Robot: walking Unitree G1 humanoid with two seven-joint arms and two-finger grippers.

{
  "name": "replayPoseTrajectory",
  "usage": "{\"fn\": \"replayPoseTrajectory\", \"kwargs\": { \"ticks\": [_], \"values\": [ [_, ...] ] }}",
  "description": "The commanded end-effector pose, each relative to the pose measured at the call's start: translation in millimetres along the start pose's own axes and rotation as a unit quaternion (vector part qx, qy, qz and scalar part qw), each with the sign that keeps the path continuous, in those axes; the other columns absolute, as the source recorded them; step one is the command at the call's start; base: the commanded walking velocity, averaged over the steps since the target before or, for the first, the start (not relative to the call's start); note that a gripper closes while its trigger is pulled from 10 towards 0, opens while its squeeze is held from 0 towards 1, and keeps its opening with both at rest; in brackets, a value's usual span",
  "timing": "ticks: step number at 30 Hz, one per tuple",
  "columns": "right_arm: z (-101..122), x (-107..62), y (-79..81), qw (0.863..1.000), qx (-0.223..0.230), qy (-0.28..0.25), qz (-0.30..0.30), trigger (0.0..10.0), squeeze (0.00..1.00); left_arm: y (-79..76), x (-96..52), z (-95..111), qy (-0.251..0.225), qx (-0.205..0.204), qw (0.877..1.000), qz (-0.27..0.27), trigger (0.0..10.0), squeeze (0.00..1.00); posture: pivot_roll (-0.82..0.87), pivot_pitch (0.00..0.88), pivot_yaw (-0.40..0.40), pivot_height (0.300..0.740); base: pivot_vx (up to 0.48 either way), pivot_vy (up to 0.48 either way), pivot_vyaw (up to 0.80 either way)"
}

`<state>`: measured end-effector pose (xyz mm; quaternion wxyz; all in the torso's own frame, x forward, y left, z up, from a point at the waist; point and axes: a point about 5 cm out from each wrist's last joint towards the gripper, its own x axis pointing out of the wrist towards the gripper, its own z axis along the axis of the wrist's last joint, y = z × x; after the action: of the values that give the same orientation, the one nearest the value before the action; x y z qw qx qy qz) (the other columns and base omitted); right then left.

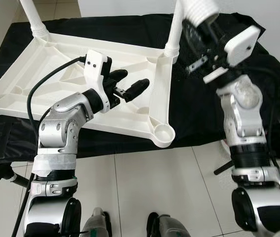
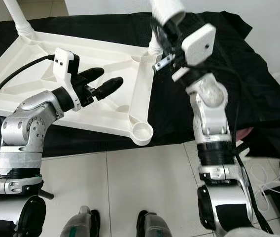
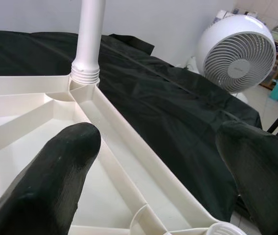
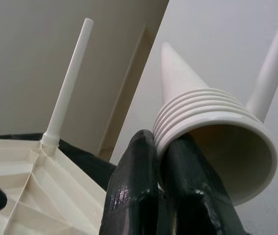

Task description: Building children table

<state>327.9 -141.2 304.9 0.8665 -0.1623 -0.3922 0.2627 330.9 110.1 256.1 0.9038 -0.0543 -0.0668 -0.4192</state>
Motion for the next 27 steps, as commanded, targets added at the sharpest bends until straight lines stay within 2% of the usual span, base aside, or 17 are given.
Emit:
{"fn": "replayPoseTrajectory", "kwargs": {
  "ticks": [1, 2, 3, 5, 8, 9, 11, 13, 14, 15, 18, 24, 27],
  "values": [
    [3, -0.9, 6.7, 1.0, -0.02, 0.0, 0.007, 10.0, 0.0, -3.9, 3.5, 0, 0.005, 0.005, 1.0, -0.023, 10.0, 1.0, 0.02, 0.085, -0.025, 0.74, 0.0, 0.0, 0.0],
    [3, -0.9, 6.7, 1.0, -0.02, 0.0, 0.007, 10.0, 0.0, -3.9, 3.5, 0, 0.005, 0.005, 1.0, -0.023, 10.0, 1.0, 0.02, 0.085, -0.025, 0.74, 0.0, 0.0, 0.0],
    [0, -6.1, 12.6, 1.0, -0.028, 0.005, 0.004, 10.0, 0.0, -5.2, 4.6, 0, 0.007, -0.003, 1.0, -0.022, 10.0, 0.0, 0.02, 0.081, -0.025, 0.74, 0.0, 0.0, 0.0],
    [-5, -15.1, 19.3, 0.999, -0.036, 0.005, -0.017, 10.0, 0.0, -8.1, 5.2, -2, 0.01, -0.039, 0.999, -0.029, 10.0, 0.0, 0.02, 0.073, -0.022, 0.74, 0.0, 0.0, 0.0],
    [-6, -18.8, 20.8, 0.999, -0.03, 0.004, -0.029, 10.0, 0.0, -9.4, 5.2, -4, 0.016, -0.06, 0.998, -0.033, 10.0, 0.0, 0.02, 0.07, -0.02, 0.74, 0.0, 0.0, 0.0],
    [-11, -26.7, 24.4, 0.999, 0.005, 0.011, -0.047, 10.0, 0.0, -12.4, 5.6, -6, 0.019, -0.103, 0.993, -0.046, 10.0, 0.0, 0.02, 0.064, -0.015, 0.74, 0.0, 0.0, 0.0],
    [-12, -28.7, 25.4, 0.999, 0.014, 0.014, -0.05, 10.0, 0.0, -13.2, 5.7, -7, 0.019, -0.113, 0.992, -0.049, 10.0, 0.0, 0.02, 0.064, -0.015, 0.74, 0.0, 0.0, 0.0],
    [-15, -36.5, 37.1, 0.999, 0.004, 0.019, -0.049, 10.0, 0.0, -13.4, 9.5, -6, 0.027, -0.146, 0.987, -0.06, 10.0, 0.0, 0.02, 0.056, -0.005, 0.74, 0.0, 0.0, 0.0],
    [-15, -36.5, 37.1, 0.999, 0.004, 0.019, -0.049, 10.0, 0.0, -13.4, 9.5, -6, 0.027, -0.146, 0.987, -0.06, 10.0, 0.0, 0.02, 0.056, -0.005, 0.74, 0.0, 0.0, 0.0],
    [-17, -40.0, 45.2, 0.998, 0.021, 0.023, -0.049, 10.0, 0.0, -9.9, 14.5, -5, 0.033, -0.166, 0.984, -0.061, 10.0, 0.0, 0.02, 0.052, -0.002, 0.74, 0.0, 0.0, 0.0],
    [-18, -41.2, 50.7, 0.998, 0.023, 0.025, -0.045, 10.0, 0.0, -5.2, 18.4, -3, 0.031, -0.188, 0.98, -0.058, 10.0, 0.0, 0.02, 0.05, 0.003, 0.74, 0.0, 0.0, 0.0],
    [-19, -43.4, 58.7, 0.999, 0.025, 0.029, -0.036, 10.0, 0.0, 0.9, 24.2, 0, 0.029, -0.204, 0.977, -0.052, 10.0, 0.0, 0.02, 0.048, 0.003, 0.74, 0.0, 0.0, 0.0],
    [-20, -49.1, 72.9, 0.998, 0.035, 0.038, -0.021, 10.0, 0.0, 6.2, 36.2, 5, 0.029, -0.23, 0.972, -0.049, 10.0, 0.0, 0.01, 0.046, 0.015, 0.74, 0.0, 0.0, 0.0]
  ]
}}
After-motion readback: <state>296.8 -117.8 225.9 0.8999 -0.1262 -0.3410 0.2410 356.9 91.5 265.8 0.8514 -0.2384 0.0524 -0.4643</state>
